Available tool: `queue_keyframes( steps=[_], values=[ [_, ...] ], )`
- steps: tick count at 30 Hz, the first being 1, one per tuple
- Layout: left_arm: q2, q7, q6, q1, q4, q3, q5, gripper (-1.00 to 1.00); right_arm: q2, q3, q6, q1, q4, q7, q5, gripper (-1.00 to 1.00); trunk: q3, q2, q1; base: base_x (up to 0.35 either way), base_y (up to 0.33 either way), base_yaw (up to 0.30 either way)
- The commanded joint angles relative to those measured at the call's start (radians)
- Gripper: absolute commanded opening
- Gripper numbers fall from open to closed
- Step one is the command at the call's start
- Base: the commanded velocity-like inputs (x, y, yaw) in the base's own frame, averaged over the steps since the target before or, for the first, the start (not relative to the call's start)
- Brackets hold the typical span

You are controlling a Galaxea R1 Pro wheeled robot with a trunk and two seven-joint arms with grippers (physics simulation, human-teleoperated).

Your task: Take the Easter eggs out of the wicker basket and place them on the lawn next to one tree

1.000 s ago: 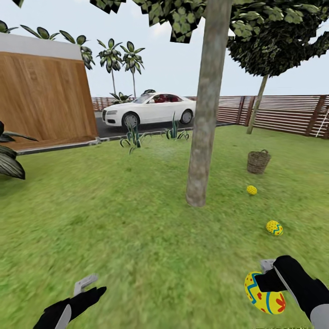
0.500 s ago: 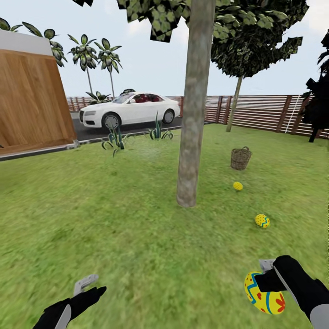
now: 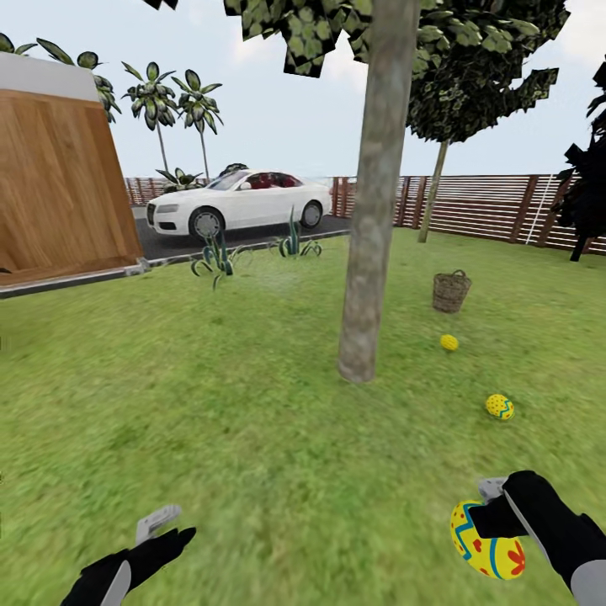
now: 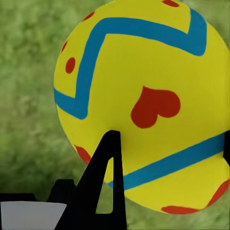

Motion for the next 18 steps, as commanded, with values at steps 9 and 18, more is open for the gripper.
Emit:
queue_keyframes(
  steps=[9, 18],
  values=[
    [0.040, -0.017, 0.016, -0.001, -0.075, 0.010, 0.012, 1.00, 0.000, 0.002, 0.001, -0.001, 0.001, 0.001, 0.011, -1.00, -0.001, -0.001, 0.000, 0.317, 0.153, 0.000],
    [0.096, -0.020, 0.007, -0.001, -0.227, 0.011, 0.015, 1.00, -0.014, -0.013, -0.008, -0.001, 0.000, 0.012, -0.001, -1.00, -0.003, -0.001, 0.000, 0.322, 0.145, 0.000]
  ],
)
